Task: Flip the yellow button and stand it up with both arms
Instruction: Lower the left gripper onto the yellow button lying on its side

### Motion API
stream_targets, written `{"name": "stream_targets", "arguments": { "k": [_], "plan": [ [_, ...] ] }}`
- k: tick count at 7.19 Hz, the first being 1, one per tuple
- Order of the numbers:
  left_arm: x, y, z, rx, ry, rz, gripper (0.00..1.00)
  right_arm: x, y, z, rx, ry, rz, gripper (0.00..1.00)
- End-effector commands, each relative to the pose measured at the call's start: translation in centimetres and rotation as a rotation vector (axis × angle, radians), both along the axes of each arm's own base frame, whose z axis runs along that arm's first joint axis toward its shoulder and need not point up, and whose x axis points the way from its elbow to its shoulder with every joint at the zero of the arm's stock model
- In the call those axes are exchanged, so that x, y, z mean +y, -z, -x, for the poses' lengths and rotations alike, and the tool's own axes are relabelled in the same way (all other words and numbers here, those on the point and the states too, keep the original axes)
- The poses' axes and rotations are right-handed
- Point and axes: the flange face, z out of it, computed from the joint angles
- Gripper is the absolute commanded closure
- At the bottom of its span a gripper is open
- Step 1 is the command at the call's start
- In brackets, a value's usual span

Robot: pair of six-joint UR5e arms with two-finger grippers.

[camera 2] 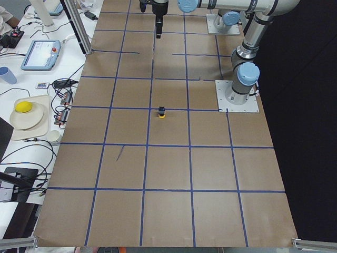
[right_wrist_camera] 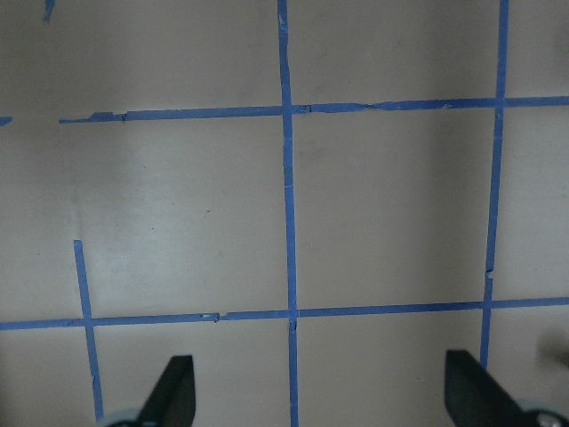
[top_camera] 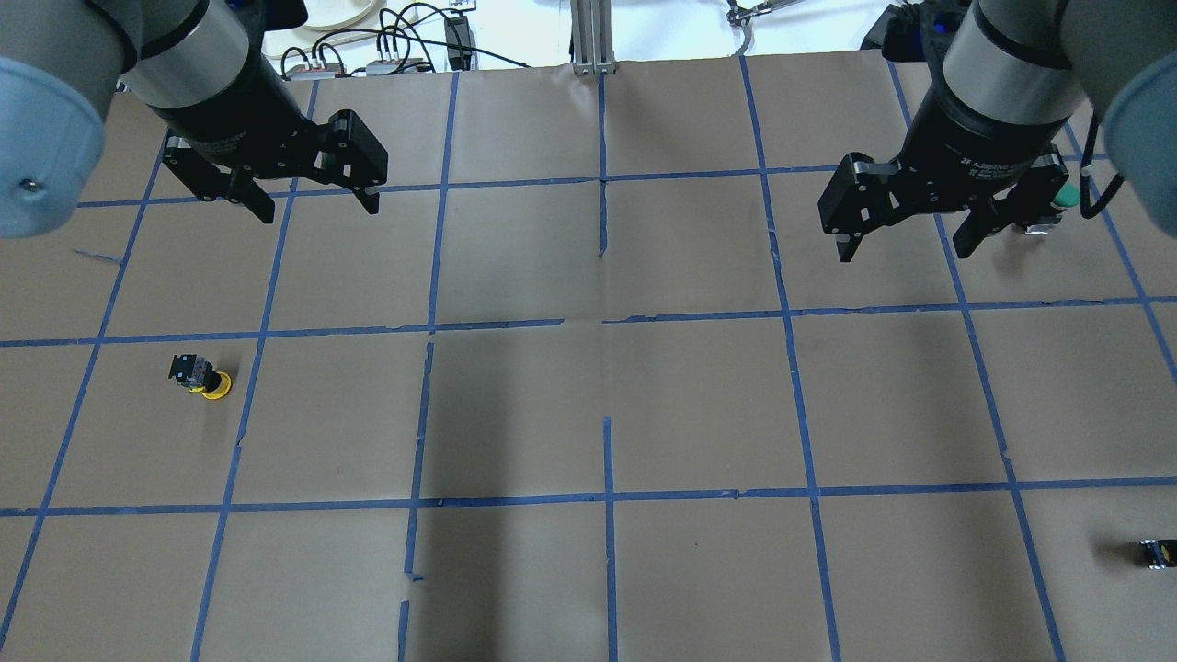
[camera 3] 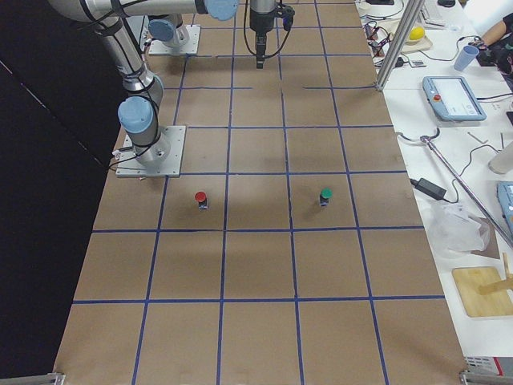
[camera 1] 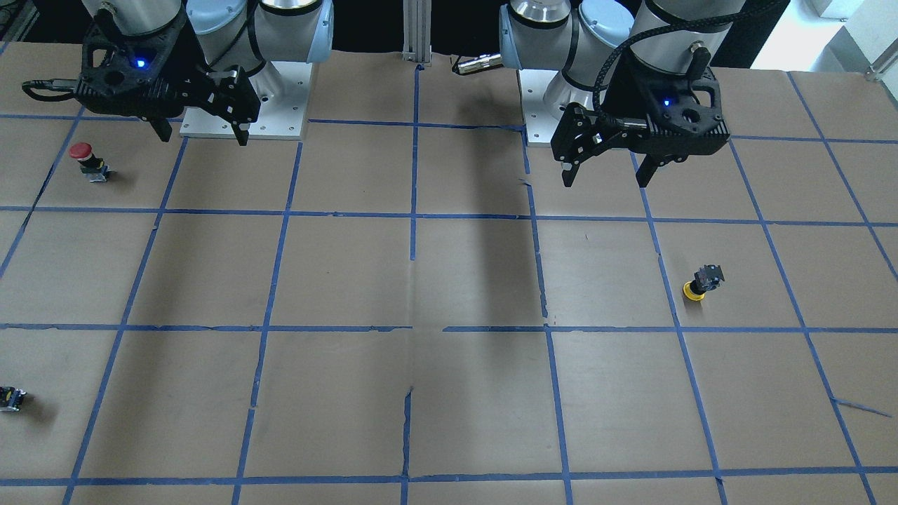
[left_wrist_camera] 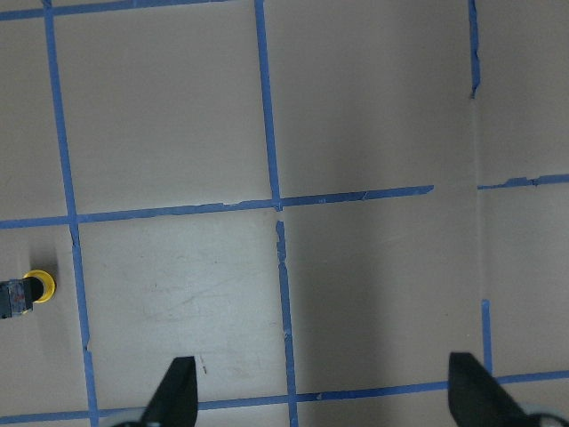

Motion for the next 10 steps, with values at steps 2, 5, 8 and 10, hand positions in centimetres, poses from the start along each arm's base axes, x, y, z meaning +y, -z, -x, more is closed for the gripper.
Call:
{"name": "stream_targets", "arguments": {
  "k": [2,5,8,10],
  "plan": [
    [0.1,0.3,-0.2,0.001,0.003,0.003,0.00,-0.1,0.0,0.0,0.002,-0.006,0.004,0.00],
    [-0.9,2.8,-4.7,0.000,-0.082,-0.053,0.00,0.0,-0.1,0.1,0.000,-0.005,0.007,0.00],
    [-0.5,7.2,-15.3,-0.023,-0.139,-0.135,0.03,0.7,-1.4,-0.9,-0.105,0.005,0.030,0.00],
    [-0.5,11.4,-20.8,-0.027,-0.093,-0.116,0.03,0.4,-1.4,0.2,-0.098,0.039,0.045,0.00]
  ]
}}
